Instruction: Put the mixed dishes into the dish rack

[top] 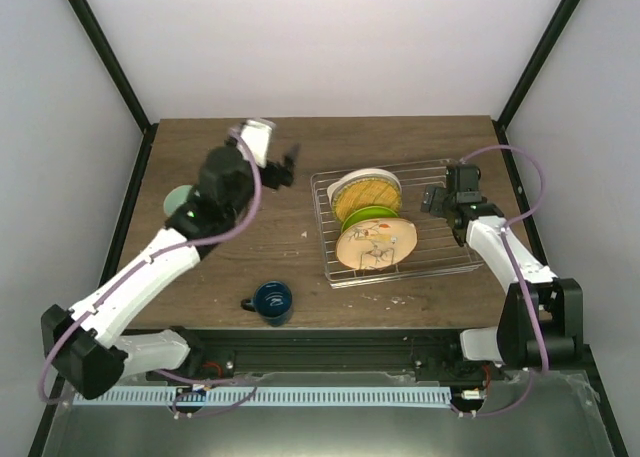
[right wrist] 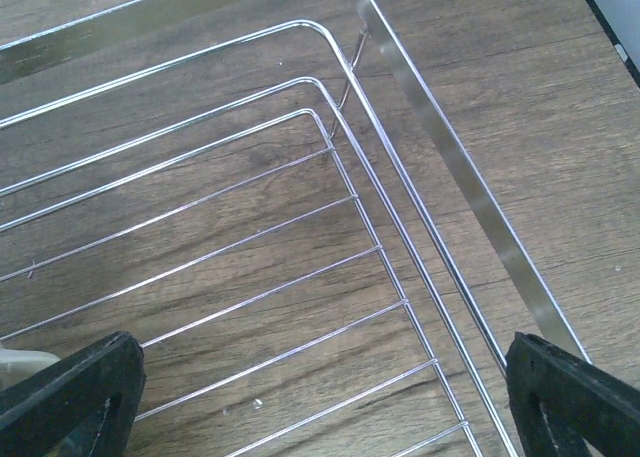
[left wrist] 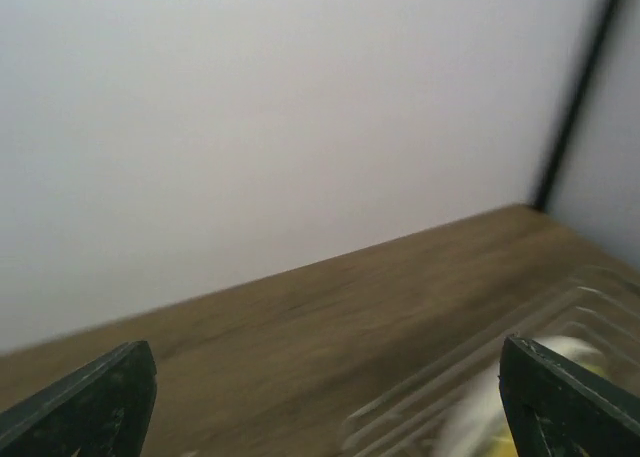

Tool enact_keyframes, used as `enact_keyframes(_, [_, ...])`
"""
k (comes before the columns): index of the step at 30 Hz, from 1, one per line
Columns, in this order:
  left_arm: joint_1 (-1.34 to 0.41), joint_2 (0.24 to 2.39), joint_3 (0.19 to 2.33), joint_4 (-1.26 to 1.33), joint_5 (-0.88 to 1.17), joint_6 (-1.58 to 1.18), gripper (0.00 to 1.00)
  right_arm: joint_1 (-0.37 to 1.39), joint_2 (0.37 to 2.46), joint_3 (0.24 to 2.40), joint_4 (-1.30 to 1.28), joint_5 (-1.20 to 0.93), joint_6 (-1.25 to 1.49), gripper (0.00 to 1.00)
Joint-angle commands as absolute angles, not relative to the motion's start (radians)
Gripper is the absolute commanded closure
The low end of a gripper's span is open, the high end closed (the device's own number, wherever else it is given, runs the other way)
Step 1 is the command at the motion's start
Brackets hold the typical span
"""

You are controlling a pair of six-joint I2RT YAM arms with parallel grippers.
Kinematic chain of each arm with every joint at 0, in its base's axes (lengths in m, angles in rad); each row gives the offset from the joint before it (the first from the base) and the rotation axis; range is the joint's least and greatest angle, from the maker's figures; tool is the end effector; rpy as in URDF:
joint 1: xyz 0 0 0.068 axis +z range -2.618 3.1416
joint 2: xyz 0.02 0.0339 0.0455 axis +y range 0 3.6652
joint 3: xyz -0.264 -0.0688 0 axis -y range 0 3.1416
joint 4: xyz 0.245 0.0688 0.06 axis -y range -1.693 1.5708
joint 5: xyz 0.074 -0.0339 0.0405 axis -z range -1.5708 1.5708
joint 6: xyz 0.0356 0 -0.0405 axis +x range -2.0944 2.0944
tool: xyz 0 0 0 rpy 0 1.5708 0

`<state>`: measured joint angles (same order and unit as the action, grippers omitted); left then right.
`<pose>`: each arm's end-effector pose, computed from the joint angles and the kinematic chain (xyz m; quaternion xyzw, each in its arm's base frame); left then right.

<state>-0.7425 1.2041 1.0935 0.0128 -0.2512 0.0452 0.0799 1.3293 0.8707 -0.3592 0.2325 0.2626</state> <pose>0.2148 -0.1851 0.3819 0.2043 0.7110 -0.1404 0.6580 0.2772 0.0140 0.2359 0.1267 0.9159 -0.0441 0.3782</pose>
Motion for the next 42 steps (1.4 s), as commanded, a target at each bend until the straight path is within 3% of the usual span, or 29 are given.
enact_keyframes(1, [-0.484,1.233,1.162,-0.317,-0.158,-0.212,0.04,0.071,1.309,0.891,-0.345,0.233,0.262,0.0])
enact_keyframes(5, [-0.356,1.303,1.189,-0.501,-0.228,-0.232,0.04,0.071,1.307,0.887,-0.34,0.22,0.262,0.0])
enact_keyframes(17, [-0.325,1.614,1.309,-0.791,-0.513,-0.138,0.0,0.07,1.311,0.885,-0.331,0.203,0.259,0.0])
enact_keyframes(24, [-0.168,1.71,1.305,-0.761,-0.416,-0.16,0.0,0.071,1.313,0.885,-0.328,0.192,0.258,0.0])
enact_keyframes(35, [-0.136,1.882,1.298,-0.714,-0.424,-0.187,0.01,0.071,1.326,0.89,-0.332,0.181,0.258,0.0])
enact_keyframes(38, [-0.13,1.903,1.28,-0.697,-0.421,-0.189,0.06,0.071,1.327,0.888,-0.331,0.183,0.258,0.0])
enact_keyframes(42, [-0.118,1.922,1.264,-0.684,-0.386,-0.186,0.38,0.07,1.33,0.888,-0.331,0.181,0.258,0.0])
